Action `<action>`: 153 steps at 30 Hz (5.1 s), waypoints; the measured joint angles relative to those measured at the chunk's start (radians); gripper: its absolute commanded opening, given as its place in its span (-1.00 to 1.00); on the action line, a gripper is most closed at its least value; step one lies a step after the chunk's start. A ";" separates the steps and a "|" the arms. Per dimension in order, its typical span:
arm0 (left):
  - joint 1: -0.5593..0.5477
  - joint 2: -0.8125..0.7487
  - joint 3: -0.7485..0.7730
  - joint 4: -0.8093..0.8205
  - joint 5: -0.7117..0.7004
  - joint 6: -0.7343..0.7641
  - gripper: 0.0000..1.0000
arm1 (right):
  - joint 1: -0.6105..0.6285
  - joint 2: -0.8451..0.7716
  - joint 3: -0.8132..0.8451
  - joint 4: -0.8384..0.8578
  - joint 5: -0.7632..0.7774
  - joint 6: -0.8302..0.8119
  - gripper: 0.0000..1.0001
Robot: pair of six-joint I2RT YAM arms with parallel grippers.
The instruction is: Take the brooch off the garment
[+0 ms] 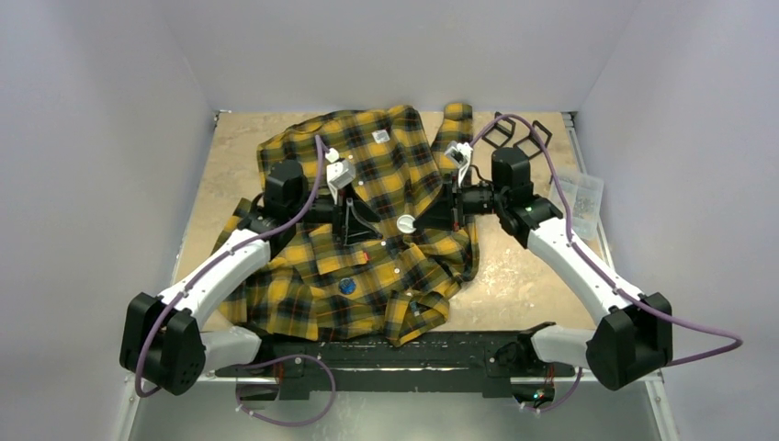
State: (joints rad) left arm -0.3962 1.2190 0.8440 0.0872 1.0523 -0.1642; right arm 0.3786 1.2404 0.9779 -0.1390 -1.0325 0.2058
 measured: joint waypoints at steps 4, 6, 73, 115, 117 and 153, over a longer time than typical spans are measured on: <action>-0.052 -0.005 -0.007 -0.005 -0.001 -0.002 0.10 | 0.006 0.000 0.000 0.013 -0.027 0.031 -1.00; -0.081 -0.008 -0.009 0.007 -0.005 -0.019 0.08 | 0.013 -0.003 0.000 0.017 -0.035 0.039 -1.00; -0.181 -0.041 -0.018 0.089 -0.093 -0.133 -0.06 | 0.046 0.025 0.056 -0.057 -0.045 0.036 -1.00; -0.189 0.039 0.048 0.094 -0.192 -0.243 -0.80 | 0.029 0.032 0.022 0.073 -0.081 0.183 -1.00; -0.190 0.049 0.066 0.059 -0.177 -0.204 -0.77 | 0.029 0.032 0.019 0.072 -0.080 0.182 -1.00; -0.190 0.067 0.125 -0.117 -0.121 -0.014 -0.44 | 0.032 -0.002 0.022 -0.036 -0.036 0.011 -1.00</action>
State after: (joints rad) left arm -0.5858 1.2861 0.9691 -0.0303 0.9310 -0.1783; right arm 0.4103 1.2381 1.0000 -0.1749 -1.0687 0.2173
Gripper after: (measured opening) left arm 0.293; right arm 0.015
